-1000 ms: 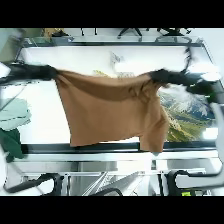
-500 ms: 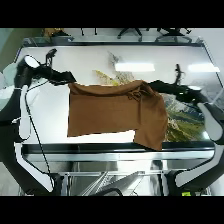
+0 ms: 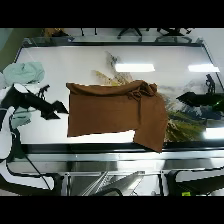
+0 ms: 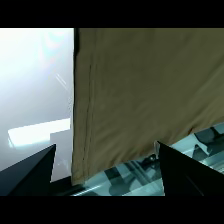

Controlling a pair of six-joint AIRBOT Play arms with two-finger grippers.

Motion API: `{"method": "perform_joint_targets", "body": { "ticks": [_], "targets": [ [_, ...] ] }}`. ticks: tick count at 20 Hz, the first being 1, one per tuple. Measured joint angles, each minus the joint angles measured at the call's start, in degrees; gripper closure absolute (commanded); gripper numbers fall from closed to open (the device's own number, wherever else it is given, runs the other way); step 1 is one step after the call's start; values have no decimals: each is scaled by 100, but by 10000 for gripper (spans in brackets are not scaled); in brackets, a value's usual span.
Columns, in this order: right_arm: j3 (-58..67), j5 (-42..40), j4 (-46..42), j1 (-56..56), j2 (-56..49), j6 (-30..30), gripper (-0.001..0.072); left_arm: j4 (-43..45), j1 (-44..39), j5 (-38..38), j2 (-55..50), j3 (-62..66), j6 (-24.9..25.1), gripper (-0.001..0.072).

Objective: Fold the shirts.

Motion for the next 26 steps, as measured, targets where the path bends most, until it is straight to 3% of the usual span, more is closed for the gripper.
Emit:
{"method": "perform_joint_targets", "body": {
  "ticks": [4, 5, 6, 8, 9, 10, 11, 19, 21, 22, 23, 24, 26],
  "targets": [
    [-98, 122, -179, -98, 7, 72, 320, -203, -136, 745, 481, -1582, 304, 15],
    [-109, 177, -195, -109, 7, 79, 320, -350, -192, 866, 533, -1790, 426, 61],
    [-118, 212, -221, -116, 4, 79, 320, -527, -249, 990, 564, -1945, 568, 214],
    [-138, 345, -240, -127, -26, 105, 312, -785, -387, 1320, 581, -2107, 859, 605],
    [-168, 398, -269, -129, -59, 118, 310, -820, -452, 1486, 584, -2118, 960, 696],
    [-219, 470, -297, -129, -96, 118, 298, -866, -514, 1620, 592, -2085, 1045, 696],
    [-286, 505, -308, -129, -140, 118, 235, -927, -551, 1703, 599, -2026, 1093, 696],
    [-857, 658, -323, 273, -538, 168, 258, -1145, -372, 1718, 625, -1727, 1241, 696],
    [-885, 669, -345, 525, -632, 232, 456, -1167, -267, 1722, 625, -1714, 1255, 696],
    [-890, 680, -378, 645, -658, 269, 485, -1174, -212, 1709, 627, -1709, 1255, 696],
    [-872, 717, -409, 774, -658, 269, 637, -1213, -153, 1676, 629, -1694, 1255, 697],
    [-828, 728, -450, 879, -632, 269, 685, -1272, -96, 1600, 632, -1652, 1261, 697],
    [-603, 1016, -46, 1003, -407, 269, 686, -1517, 20, 1307, 717, -1427, 1331, 697]
  ]
}}
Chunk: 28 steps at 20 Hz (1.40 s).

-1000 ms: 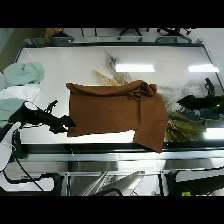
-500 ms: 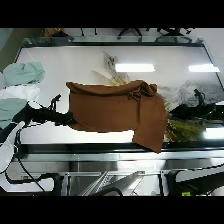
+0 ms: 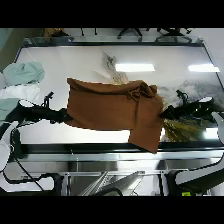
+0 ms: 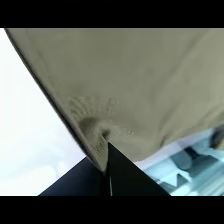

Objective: Fold the shirts.

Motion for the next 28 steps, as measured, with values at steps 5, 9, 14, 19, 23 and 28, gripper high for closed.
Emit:
{"method": "perform_joint_targets", "body": {
  "ticks": [5, 9, 14, 19, 23, 28],
  "targets": [
    [1740, 391, 1862, -243, 1314, -94, 687, -1290, 479, -1217, 1099, 1816, 94, 697],
    [3582, 118, 2605, -758, 2524, -111, 687, -2050, 1161, -1709, 2234, 4203, -48, 697],
    [4725, -798, 2208, -1244, 3740, -140, 687, -2312, 2269, -1493, 3281, 5965, -278, 697],
    [4874, -824, 1873, -1366, 3744, -151, 686, -2341, 2643, -1467, 3438, 5543, -321, 697],
    [4138, -260, 2345, -1137, 2852, -262, 686, -2192, 1980, -1488, 2776, 4631, -131, 697],
    [2710, -367, 2068, -105, 1403, -629, 687, -887, 509, -890, 1294, 3504, 90, 696]
  ]
}}
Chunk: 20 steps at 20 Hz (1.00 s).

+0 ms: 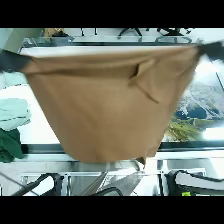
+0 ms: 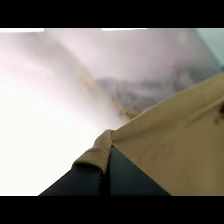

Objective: Fold the shirts.

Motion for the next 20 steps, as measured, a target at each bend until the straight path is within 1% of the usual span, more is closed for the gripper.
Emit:
{"method": "perform_joint_targets", "body": {
  "ticks": [2, 4, 6, 9, 12, 15, 17, 20],
  "targets": [
    [-293, -363, -256, 365, -684, -129, 687, 501, -400, 411, -761, -247, 48, 697],
    [-372, -817, -382, 588, -1346, -201, 688, 793, -632, 704, -1567, -184, 66, 697],
    [-234, -1209, -448, 699, -1969, -236, 687, 970, -756, 846, -2352, 164, 55, 697],
    [201, -1478, -472, 752, -2629, -229, 688, 1088, -841, 931, -3259, 946, -66, 697],
    [516, -1495, -686, 739, -2920, -98, 688, 1167, -872, 741, -3838, 1628, -197, 697],
    [614, -1182, -1475, 695, -3008, 256, 688, 1432, -885, 365, -4201, 2022, -337, 697],
    [546, -942, -2048, 695, -3034, 476, 688, 1725, -892, 155, -4325, 2063, -417, 697],
    [332, -879, -2535, 688, -3047, 638, 687, 2024, -898, 39, -4409, 1836, -525, 696]
  ]
}}
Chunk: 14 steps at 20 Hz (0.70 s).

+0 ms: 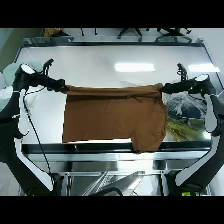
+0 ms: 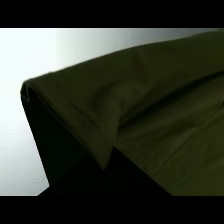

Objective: Fold the shirts.

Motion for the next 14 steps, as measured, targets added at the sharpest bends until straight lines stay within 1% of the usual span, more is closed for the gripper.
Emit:
{"method": "perform_joint_targets", "body": {
  "ticks": [5, 6, 7, 8, 9, 10, 11, 12, 14],
  "targets": [
    [-151, -76, -295, 90, -9, 101, 685, 195, -33, 153, -39, -420, -39, 692],
    [-160, -87, -304, 122, -9, 101, 657, 221, -39, 157, -39, -455, -61, 677],
    [-164, -90, -295, 160, -9, 107, 491, 245, -44, 153, -37, -476, -74, 352],
    [-170, -107, -286, 203, -4, 131, 400, 304, -44, 127, -20, -494, -94, 129],
    [-175, -109, -264, 234, 20, 138, 398, 302, -31, 81, 11, -503, -153, 112],
    [-177, -103, -234, 260, 87, 151, 370, 295, -7, -24, 68, -511, -197, 112],
    [-177, -72, -201, 267, 188, 190, 285, 278, 31, -116, 138, -516, -302, 112],
    [-177, -20, -203, 254, 326, 256, 248, 258, 103, -232, 234, -522, -400, 113],
    [-186, 87, -278, 96, 743, 479, 248, 269, 315, -485, 476, -588, -623, 113]
  ]
}}
